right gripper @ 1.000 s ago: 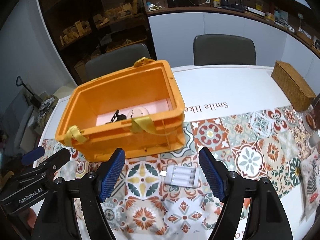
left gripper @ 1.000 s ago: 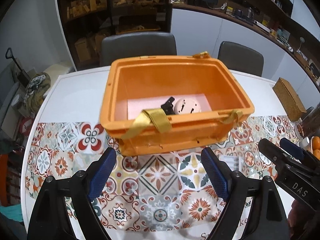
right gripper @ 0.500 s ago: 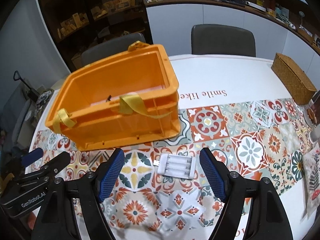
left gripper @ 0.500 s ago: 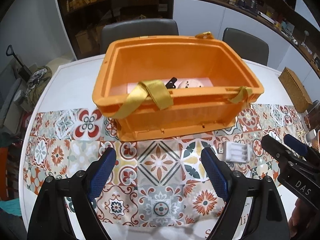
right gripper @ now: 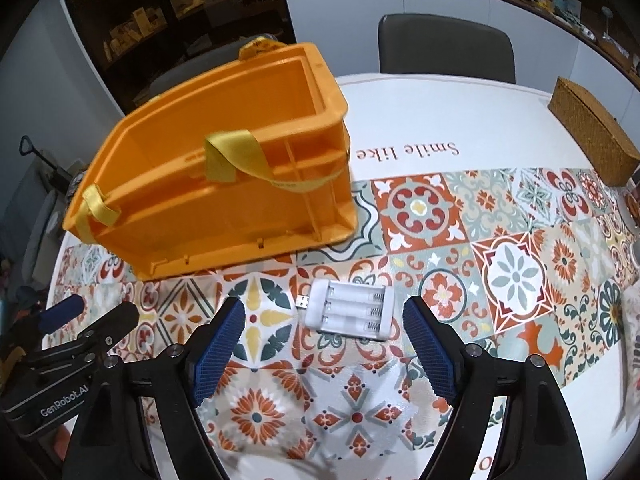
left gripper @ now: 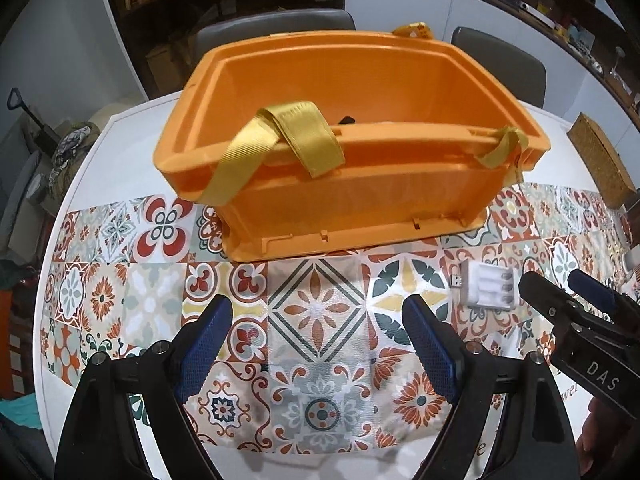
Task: Organize rigid objects
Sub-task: 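Lower the right tool onto the white battery charger and close on it, then lift and carry the white battery charger with the right tool over the crate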
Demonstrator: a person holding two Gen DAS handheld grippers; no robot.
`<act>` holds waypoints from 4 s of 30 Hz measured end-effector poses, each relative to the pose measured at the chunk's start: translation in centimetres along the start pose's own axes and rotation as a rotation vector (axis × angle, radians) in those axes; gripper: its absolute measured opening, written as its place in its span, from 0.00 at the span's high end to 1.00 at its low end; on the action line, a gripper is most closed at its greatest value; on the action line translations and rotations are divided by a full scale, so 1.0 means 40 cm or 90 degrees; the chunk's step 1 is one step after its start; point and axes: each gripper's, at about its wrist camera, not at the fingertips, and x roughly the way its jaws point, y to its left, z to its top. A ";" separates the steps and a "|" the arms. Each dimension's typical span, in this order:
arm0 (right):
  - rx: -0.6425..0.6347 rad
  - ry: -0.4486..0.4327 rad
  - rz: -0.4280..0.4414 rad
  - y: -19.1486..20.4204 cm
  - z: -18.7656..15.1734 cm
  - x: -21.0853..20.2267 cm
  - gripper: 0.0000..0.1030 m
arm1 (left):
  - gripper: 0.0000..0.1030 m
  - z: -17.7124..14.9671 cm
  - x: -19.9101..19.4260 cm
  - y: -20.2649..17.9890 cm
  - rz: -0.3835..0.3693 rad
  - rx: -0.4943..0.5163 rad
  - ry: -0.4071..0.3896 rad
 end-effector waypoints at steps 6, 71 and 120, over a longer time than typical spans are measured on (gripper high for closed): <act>0.005 0.018 -0.006 -0.013 -0.007 0.037 0.17 | 0.15 -0.002 0.035 -0.009 0.005 0.006 0.018; 0.001 0.085 -0.068 -0.049 -0.043 0.251 0.25 | 0.15 -0.025 0.165 -0.041 0.045 0.028 0.073; -0.056 -0.058 -0.001 0.077 0.009 -0.110 0.25 | 0.04 0.008 -0.122 0.044 0.025 -0.009 -0.053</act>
